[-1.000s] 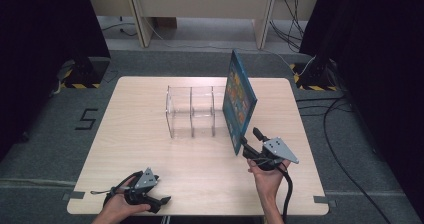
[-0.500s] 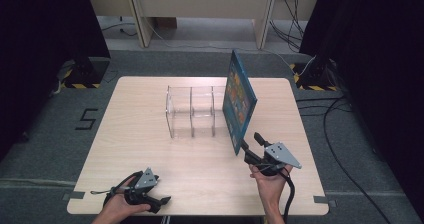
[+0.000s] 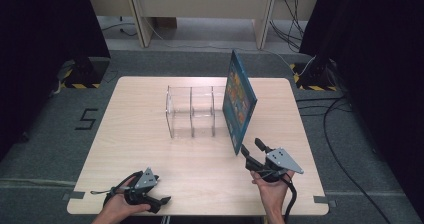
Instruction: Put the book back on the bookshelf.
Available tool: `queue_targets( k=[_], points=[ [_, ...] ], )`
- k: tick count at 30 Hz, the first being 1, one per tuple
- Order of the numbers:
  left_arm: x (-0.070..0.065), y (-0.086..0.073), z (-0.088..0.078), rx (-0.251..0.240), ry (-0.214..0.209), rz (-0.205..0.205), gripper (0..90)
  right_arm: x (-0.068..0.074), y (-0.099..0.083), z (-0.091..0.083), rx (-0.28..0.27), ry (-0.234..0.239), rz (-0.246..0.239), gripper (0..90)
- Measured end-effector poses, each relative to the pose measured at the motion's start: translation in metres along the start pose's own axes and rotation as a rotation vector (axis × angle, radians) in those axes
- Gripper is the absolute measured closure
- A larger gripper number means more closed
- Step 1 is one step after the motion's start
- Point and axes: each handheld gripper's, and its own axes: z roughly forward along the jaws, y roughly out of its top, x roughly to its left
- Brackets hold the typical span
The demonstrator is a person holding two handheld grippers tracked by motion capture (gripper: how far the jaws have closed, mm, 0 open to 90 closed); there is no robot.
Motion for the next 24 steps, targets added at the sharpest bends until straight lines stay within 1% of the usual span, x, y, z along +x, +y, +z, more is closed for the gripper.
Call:
queue_targets(
  k=[9,17,24],
  points=[
    [0.0,0.0,0.0,0.0,0.0,0.001,13.7,0.0,-0.006,-0.006,0.033,0.023,-0.008,42.5],
    [0.0,0.0,0.0,0.001,-0.002,0.003,13.7,-0.002,-0.011,-0.013,0.048,0.027,-0.003,41.9],
    [0.0,0.0,0.0,0.001,-0.002,0.003,13.7,-0.005,-0.014,-0.019,0.06,0.035,0.015,41.9]
  ],
)
